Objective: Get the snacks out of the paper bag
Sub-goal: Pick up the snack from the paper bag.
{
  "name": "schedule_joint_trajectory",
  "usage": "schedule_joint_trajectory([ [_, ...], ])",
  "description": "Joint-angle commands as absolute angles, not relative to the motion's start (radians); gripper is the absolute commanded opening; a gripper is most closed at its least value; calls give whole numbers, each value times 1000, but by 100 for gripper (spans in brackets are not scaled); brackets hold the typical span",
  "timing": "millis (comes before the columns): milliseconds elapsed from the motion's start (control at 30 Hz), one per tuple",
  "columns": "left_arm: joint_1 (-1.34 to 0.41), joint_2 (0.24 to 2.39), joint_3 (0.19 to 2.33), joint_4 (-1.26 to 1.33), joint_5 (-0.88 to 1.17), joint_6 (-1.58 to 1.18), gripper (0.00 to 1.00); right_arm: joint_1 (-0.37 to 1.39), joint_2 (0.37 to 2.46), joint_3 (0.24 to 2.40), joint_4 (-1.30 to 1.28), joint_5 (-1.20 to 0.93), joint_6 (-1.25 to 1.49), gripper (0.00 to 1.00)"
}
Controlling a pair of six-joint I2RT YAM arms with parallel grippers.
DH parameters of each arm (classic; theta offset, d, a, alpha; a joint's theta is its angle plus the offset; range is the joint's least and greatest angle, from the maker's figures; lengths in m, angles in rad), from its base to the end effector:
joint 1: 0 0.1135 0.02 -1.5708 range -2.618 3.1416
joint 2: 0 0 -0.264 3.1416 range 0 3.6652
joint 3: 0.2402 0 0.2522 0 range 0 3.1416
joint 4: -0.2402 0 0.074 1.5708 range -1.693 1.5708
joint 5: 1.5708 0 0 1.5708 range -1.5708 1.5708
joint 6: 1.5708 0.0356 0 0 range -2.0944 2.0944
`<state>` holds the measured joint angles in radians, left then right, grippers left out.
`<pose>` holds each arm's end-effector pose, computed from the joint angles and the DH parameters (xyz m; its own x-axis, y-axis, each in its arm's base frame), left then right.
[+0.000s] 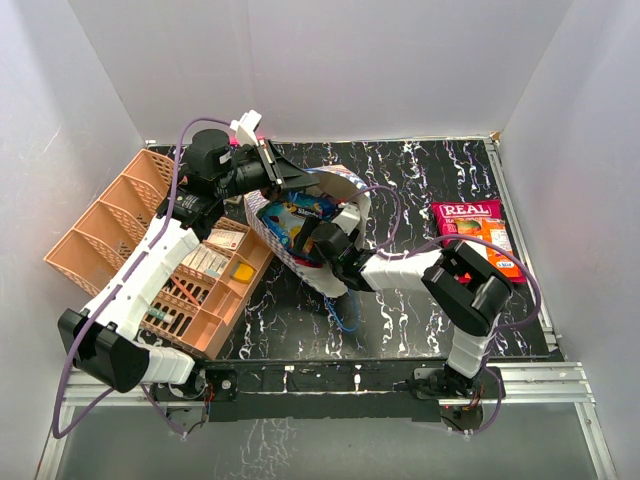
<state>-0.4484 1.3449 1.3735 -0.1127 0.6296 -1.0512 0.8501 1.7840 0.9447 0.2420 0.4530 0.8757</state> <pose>0.2670 -0.1517 0.4291 -0.8007 -0.3933 -0.4518 0.3708 0.2670 -0.8895 0.2571 0.2691 0.1697 -0.5731 0.3939 -0.7186 0.0053 0.8787 0.4774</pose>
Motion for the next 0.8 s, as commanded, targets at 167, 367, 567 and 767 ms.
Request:
schedule_joint_trajectory([
  [167,-453,1303,1379,-72,676,-1063,0,834,1841,976,320,467,1040,100],
  [367,-452,1299,1379,-75,674,-1063,0,834,1892,994,391,398,1084,99],
  [567,-453,1292,1380,-88,674,-1059,0,834,1917,1006,470,391,1048,77],
  [767,-453,1282,1363,-90,670,-1056,0,834,1848,970,579,374,934,40],
])
